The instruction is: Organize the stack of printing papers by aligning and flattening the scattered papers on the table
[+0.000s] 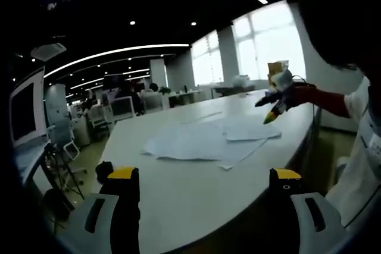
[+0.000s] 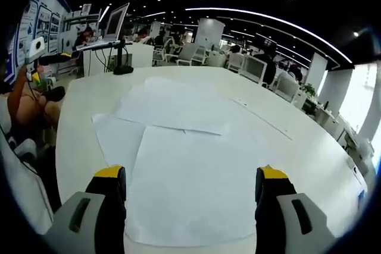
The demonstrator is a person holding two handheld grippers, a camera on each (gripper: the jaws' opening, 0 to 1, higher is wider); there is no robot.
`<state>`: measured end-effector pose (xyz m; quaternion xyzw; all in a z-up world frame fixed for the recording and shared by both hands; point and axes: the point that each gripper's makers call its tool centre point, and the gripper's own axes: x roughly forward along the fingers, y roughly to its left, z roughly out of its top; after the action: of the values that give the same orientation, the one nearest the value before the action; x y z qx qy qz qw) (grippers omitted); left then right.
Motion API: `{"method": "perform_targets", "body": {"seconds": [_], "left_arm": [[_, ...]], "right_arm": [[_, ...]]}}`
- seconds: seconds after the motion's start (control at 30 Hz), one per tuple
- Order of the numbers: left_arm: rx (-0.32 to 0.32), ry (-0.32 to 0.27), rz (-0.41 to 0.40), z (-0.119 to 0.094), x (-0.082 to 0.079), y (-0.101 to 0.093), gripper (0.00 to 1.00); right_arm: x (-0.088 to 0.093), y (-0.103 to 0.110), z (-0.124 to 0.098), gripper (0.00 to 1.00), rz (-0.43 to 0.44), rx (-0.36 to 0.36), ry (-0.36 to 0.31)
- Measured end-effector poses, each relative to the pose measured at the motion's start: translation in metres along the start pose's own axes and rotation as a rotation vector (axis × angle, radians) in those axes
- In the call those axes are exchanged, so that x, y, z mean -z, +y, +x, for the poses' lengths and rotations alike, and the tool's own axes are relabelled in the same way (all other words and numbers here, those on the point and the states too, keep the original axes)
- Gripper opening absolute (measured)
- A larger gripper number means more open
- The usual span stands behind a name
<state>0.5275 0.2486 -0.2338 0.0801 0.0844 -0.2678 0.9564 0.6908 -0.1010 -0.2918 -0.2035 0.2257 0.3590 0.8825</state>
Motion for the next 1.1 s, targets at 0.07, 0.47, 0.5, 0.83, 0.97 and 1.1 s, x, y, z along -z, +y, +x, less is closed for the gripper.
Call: {"method": "perform_targets", "body": {"seconds": [0.07, 0.47, 0.5, 0.83, 0.97, 1.1], "left_arm": [[0.002, -0.002, -0.002, 0.001, 0.000, 0.000, 0.92], [-0.006, -0.004, 0.000, -0.002, 0.000, 0.001, 0.92], [-0.006, -0.005, -0.001, -0.002, 0.000, 0.001, 0.92], [-0.005, -0.005, -0.004, -0.002, 0.002, 0.000, 0.92], [-0.009, -0.008, -0.004, -0.003, 0.002, 0.001, 0.92], [-0.013, -0.011, -0.005, -0.005, 0.001, 0.002, 0.92]], "right_arm": [[0.000, 0.000, 0.002, 0.85, 0.000, -0.002, 0.003], [-0.001, 0.004, 0.008, 0.85, -0.001, -0.013, 0.007], [-0.001, 0.004, 0.008, 0.85, -0.001, -0.013, 0.006], [0.001, 0.009, 0.015, 0.85, -0.003, -0.029, 0.015], [0.002, 0.011, 0.017, 0.85, -0.002, -0.033, 0.017], [0.002, 0.011, 0.018, 0.85, -0.002, -0.034, 0.019]]}}
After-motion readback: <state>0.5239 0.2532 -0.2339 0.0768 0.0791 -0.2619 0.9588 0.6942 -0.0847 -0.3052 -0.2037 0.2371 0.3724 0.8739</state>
